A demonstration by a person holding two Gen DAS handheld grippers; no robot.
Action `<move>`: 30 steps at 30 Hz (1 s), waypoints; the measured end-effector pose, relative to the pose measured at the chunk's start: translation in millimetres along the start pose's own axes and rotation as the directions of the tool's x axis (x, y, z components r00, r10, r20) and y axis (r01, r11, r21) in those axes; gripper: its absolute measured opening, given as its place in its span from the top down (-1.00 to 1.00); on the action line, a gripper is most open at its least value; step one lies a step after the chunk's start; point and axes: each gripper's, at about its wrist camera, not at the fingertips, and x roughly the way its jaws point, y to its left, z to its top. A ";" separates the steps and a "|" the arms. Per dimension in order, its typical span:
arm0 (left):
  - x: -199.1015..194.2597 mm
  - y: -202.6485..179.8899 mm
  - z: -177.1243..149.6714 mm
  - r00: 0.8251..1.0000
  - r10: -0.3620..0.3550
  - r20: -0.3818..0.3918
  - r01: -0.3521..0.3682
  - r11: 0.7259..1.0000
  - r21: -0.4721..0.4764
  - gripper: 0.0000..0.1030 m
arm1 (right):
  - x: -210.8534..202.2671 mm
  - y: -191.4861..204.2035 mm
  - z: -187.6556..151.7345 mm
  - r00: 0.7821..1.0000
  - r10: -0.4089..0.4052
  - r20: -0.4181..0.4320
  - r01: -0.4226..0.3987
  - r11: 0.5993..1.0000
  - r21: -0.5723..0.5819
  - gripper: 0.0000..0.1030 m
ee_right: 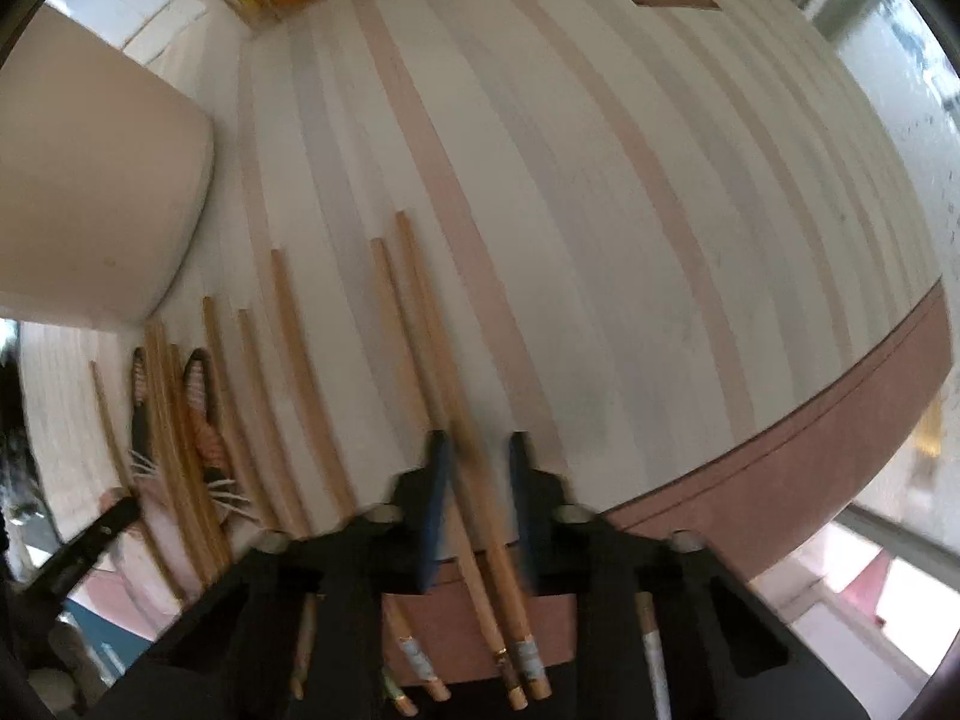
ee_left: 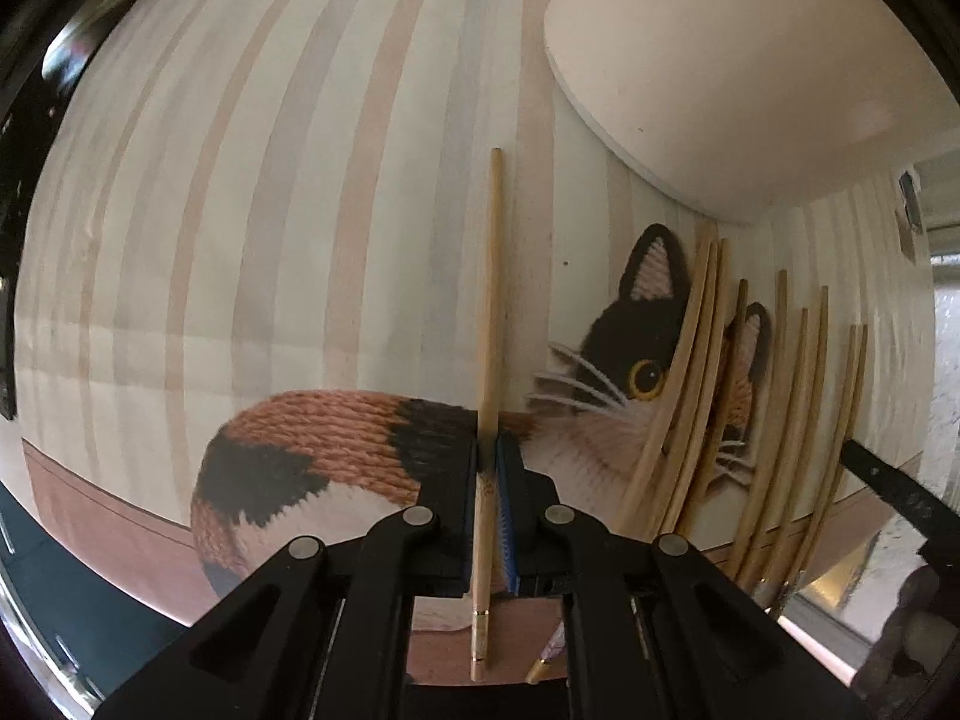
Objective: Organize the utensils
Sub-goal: 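Grasp one wooden chopstick with the left tool while the right tool grasps another, then lift the left tool's chopstick into the beige holder while the right tool inserts its own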
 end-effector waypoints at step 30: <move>10.6 -99.5 26.3 0.969 0.227 0.094 -0.234 0.969 0.077 0.91 | 13.9 62.1 62.2 0.992 -0.099 -0.076 0.078 0.968 -0.238 0.84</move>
